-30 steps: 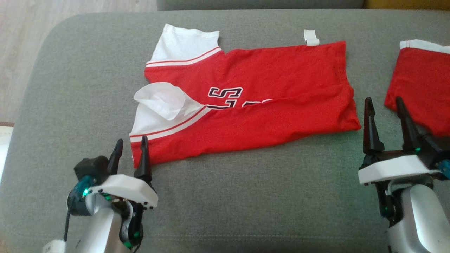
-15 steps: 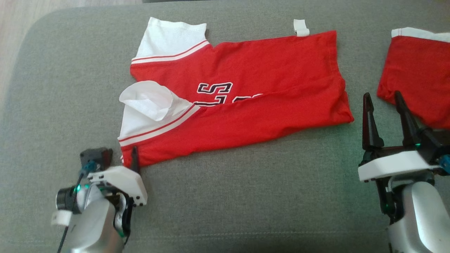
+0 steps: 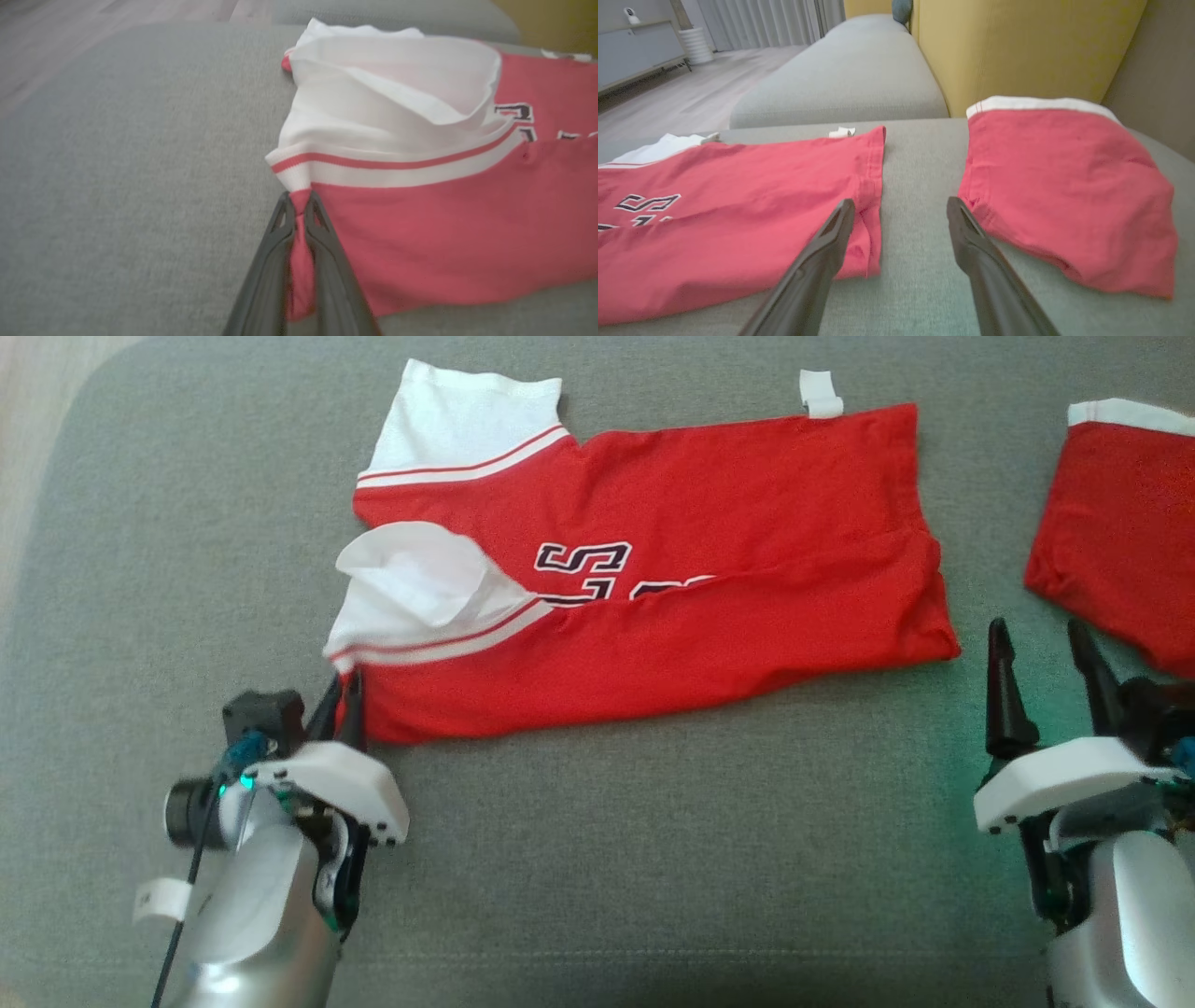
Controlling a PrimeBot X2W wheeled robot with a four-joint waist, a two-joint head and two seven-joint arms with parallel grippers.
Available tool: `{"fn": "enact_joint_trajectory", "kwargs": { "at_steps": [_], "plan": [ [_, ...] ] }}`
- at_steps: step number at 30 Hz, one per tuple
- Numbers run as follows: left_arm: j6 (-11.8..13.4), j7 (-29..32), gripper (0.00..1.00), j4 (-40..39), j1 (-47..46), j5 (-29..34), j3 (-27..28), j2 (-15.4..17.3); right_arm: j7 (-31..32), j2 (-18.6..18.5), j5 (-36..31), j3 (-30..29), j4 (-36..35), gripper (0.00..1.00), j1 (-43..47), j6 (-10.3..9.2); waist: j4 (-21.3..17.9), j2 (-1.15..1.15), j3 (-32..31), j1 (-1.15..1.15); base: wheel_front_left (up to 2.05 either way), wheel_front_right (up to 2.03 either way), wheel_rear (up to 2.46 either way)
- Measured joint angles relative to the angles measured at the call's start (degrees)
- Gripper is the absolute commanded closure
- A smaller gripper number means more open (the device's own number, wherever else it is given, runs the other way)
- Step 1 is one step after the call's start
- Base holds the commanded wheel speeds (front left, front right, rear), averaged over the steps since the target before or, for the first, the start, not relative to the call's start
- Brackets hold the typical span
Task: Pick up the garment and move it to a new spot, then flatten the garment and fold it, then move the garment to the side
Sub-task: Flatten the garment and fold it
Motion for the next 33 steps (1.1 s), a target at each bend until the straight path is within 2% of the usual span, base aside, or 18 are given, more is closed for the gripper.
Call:
{"fn": "enact_joint_trajectory", "kwargs": {
  "at_steps": [3, 10, 22, 23, 24, 28, 33],
  "plan": [
    [0.0, -0.6, 1.00, -4.2, 0.0, 0.3, -0.1, 0.0, 2.4, 0.8, 0.2, -1.0, 1.9, 0.00, 0.0, 0.00, 0.6, 0.00, 0.2, 0.00, 0.00, 0.00, 0.00],
    [-0.1, -1.1, 1.00, -12.8, 0.1, 2.2, -0.9, -0.1, 5.8, 0.9, 7.4, -1.0, 9.9, 0.00, -3.6, 0.00, 2.0, 0.00, 0.7, 0.00, 0.00, 0.00, 0.00],
    [-0.9, -1.1, 1.00, -14.4, 2.4, 2.7, -1.4, -0.3, 6.5, 0.9, 7.5, -0.7, 21.8, 0.00, -10.9, 0.00, 4.3, 0.00, 1.3, 0.00, 0.00, 0.00, 0.00],
    [-1.0, -1.1, 1.00, -14.4, 2.4, 2.7, -1.4, -0.3, 6.5, 0.9, 6.9, -0.9, 22.5, 0.66, -11.5, 0.00, 4.4, 0.00, 1.3, 0.00, 0.00, 0.00, 0.00],
    [-1.0, -1.1, 1.00, -14.4, 2.4, 2.7, -1.4, -0.3, 6.5, 0.9, 6.2, -1.0, 23.1, 1.00, -12.1, 0.00, 4.5, 0.00, 1.2, 0.00, 0.00, 0.00, 0.00],
    [-0.7, -1.1, 1.00, -14.4, 2.7, 2.7, -1.0, -0.1, 5.9, 0.9, 4.2, -1.2, 24.2, 1.00, -12.5, 0.00, 3.9, 0.00, 0.4, 0.00, 0.00, 0.00, 0.00],
    [-0.5, -1.1, 1.00, -14.3, 4.1, 2.7, -0.9, 0.6, 5.2, 1.0, 3.9, -1.9, 21.3, 1.00, -9.5, 0.00, 2.6, 0.00, -1.2, 0.00, 0.00, 0.00, 0.00]
  ]
}}
